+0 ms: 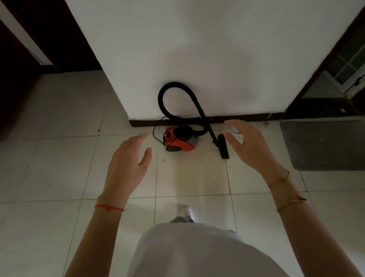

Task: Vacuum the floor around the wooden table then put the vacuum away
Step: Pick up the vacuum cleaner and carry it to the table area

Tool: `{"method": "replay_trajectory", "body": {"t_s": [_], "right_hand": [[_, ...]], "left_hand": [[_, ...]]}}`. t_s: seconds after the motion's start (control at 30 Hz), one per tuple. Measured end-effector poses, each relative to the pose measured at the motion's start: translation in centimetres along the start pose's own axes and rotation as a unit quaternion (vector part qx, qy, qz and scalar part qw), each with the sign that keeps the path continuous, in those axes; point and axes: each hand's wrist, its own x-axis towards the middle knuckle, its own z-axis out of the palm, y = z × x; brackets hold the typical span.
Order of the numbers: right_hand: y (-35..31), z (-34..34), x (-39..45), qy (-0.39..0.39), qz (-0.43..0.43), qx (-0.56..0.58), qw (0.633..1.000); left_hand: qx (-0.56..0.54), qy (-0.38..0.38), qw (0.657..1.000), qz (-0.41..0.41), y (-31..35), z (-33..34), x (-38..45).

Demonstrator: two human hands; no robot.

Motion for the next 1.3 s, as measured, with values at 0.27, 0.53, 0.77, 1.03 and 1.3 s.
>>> {"method": "replay_trajectory", "body": {"t_s": [0.27,0.53,0.77,1.03,1.3], "right_hand": [[3.1,1.2,11.0,0.003,0.011,0.039,0.999],[6.6,1.2,19.7,-0.008,-0.001,0.044,0.999],[9.8,2.2,26.5,-0.036,-0.001,0.036,0.999],[15.0,7.4,33.4,-0.045,-0.005,0.019,0.999],[22.0,17.9,39.5,-0.048,0.02,-0.002,0.999]], "left_hand": [[0.008,-0.027,0.999,-0.019,-0.3,1.7,11.8],[-0.009,-0.026,0.998,-0.049,0.0,5.5,20.1],[-0.017,-0.032,0.996,-0.083,-0.8,9.3,24.8],[-0.023,-0.052,0.993,-0.101,-4.0,15.1,30.0],[-0.019,-0.054,0.994,-0.098,-11.1,26.1,35.4]]}}
